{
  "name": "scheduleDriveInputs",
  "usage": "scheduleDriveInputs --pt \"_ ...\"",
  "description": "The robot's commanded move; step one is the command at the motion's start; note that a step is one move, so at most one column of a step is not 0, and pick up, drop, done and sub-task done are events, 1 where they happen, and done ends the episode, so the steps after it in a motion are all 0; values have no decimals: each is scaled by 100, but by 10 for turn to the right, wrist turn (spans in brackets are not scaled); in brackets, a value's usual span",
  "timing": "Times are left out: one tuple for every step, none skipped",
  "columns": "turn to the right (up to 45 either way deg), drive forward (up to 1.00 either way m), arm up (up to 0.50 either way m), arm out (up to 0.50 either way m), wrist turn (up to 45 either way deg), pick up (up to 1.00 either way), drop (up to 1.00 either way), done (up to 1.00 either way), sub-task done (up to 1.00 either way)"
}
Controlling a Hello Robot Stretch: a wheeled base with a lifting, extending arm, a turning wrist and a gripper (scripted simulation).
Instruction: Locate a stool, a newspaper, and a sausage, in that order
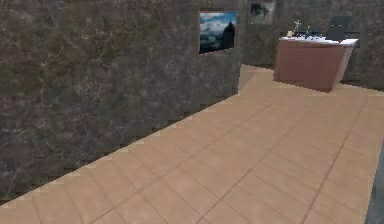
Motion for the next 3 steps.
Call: scheduleDriveInputs --pt "210 0 0 0 0 0 0 0 0" --pt "0 40 0 0 0 0 0 0 0" --pt "240 0 0 0 0 0 0 0 0"
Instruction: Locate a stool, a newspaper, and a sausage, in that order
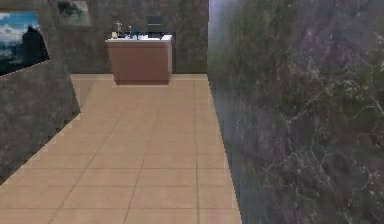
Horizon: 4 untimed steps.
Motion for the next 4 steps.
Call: scheduleDriveInputs --pt "0 100 0 0 0 0 0 0 0" --pt "0 100 0 0 0 0 0 0 0" --pt "0 100 0 0 0 0 0 0 0" --pt "0 65 0 0 0 0 0 0 0"
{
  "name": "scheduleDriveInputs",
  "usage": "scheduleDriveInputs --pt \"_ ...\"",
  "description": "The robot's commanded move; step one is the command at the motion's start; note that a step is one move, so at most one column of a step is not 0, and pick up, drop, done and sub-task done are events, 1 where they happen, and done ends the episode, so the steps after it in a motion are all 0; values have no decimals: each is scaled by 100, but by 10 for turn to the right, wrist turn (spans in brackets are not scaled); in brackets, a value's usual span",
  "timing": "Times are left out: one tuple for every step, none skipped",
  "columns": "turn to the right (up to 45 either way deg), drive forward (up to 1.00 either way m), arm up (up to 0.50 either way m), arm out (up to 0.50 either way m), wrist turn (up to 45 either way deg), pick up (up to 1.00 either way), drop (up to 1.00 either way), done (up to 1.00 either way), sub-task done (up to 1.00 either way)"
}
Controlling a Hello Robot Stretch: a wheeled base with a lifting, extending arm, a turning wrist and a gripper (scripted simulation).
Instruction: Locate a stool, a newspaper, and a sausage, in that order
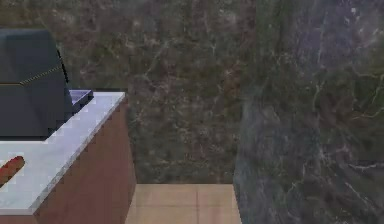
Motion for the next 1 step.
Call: scheduleDriveInputs --pt "-450 0 0 0 0 0 0 0 0"
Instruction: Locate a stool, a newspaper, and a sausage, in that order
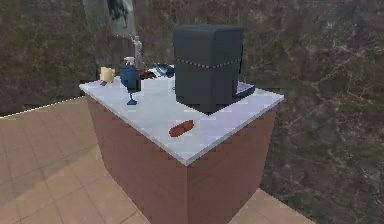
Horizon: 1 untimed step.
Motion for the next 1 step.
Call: scheduleDriveInputs --pt "0 0 0 0 0 0 0 100 0"
